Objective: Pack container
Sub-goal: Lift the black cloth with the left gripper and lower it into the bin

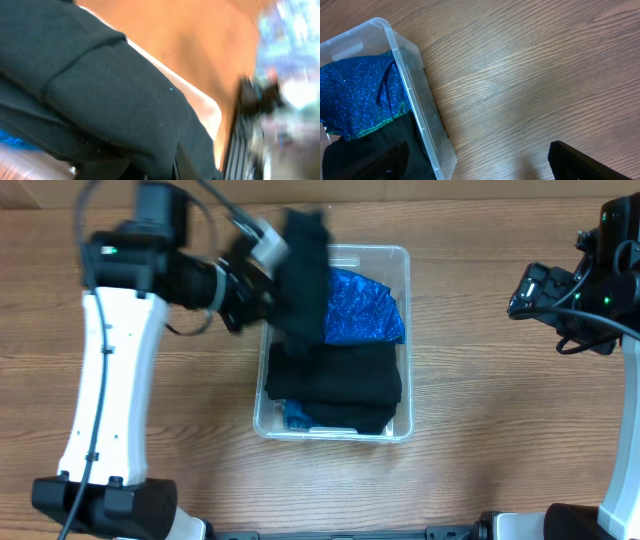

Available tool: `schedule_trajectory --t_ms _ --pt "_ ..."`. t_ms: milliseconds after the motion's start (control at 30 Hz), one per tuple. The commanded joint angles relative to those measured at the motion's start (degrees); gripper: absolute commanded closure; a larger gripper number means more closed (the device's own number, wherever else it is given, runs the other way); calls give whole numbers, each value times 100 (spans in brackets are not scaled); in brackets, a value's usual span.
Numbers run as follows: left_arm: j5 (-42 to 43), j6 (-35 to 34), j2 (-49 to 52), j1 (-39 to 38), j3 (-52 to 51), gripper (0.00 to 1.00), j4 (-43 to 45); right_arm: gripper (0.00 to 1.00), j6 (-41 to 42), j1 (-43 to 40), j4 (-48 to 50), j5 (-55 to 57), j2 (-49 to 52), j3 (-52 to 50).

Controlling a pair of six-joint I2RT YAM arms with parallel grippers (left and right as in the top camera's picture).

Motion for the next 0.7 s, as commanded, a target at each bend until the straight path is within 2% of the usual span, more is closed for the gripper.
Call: schedule_trajectory --t_ms 0,133,233,500,667 --pt "-730 2564 -31 -562 50 96 -267 7 -42 -28 11 -33 -153 0" --pt "-1803 2555 111 -824 50 96 -225 6 -42 -28 11 -33 -153 0" --pt "-2286 2474 315 -876 50 96 -184 7 -39 -28 11 -35 -153 0" --pt "-2406 2317 979 -988 50 96 26 7 -42 -28 11 -35 -153 0" --pt "-2500 2321 1051 -1198 50 96 22 7 -44 -28 11 -33 -153 0"
